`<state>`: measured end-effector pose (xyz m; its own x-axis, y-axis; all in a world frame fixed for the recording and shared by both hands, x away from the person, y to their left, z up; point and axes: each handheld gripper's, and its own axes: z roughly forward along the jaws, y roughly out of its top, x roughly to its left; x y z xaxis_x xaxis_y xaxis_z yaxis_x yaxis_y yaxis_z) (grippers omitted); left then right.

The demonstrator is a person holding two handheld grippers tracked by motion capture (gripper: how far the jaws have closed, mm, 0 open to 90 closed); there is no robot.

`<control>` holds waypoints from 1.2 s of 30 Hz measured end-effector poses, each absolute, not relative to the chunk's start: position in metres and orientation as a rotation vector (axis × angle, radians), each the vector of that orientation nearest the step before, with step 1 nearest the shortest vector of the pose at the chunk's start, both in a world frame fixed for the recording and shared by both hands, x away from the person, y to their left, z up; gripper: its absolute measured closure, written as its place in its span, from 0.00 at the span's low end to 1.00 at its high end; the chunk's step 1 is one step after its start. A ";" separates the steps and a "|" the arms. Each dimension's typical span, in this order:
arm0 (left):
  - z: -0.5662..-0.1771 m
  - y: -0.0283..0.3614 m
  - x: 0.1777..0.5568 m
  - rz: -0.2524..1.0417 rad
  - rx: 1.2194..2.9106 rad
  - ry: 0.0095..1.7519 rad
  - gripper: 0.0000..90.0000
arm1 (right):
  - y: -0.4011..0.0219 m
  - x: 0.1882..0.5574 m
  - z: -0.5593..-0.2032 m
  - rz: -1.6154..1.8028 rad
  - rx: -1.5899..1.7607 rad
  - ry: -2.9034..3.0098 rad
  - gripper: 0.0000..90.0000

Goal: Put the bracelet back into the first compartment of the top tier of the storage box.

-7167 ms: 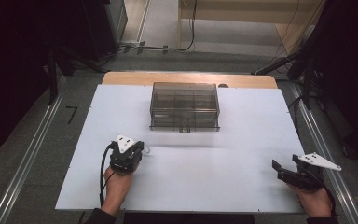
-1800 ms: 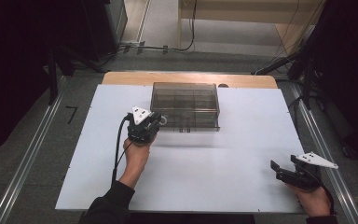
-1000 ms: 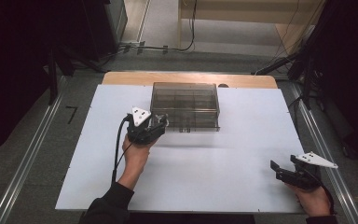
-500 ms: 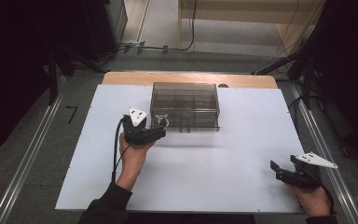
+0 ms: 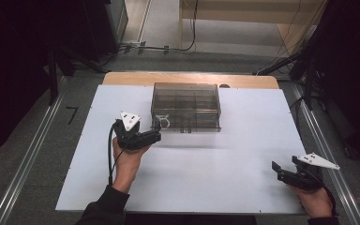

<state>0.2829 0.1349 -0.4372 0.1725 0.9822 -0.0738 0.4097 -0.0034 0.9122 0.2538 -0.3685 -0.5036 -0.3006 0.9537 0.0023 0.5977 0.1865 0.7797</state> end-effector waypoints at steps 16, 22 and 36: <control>-0.444 0.155 0.265 0.815 1.540 1.418 0.08 | -0.368 0.253 -0.503 0.949 1.449 1.976 0.18; -0.448 0.159 0.259 0.812 1.541 1.432 0.08 | -0.368 0.253 -0.503 0.952 1.448 1.976 0.18; -0.454 0.165 0.243 0.824 1.529 1.432 0.08 | -0.368 0.253 -0.503 0.955 1.449 1.975 0.18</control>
<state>0.2435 0.1646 -0.4537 0.1228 0.9884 -0.0894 0.4192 0.0300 0.9074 0.2529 -0.3683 -0.5028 -0.3031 0.9529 0.0064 0.5964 0.1845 0.7812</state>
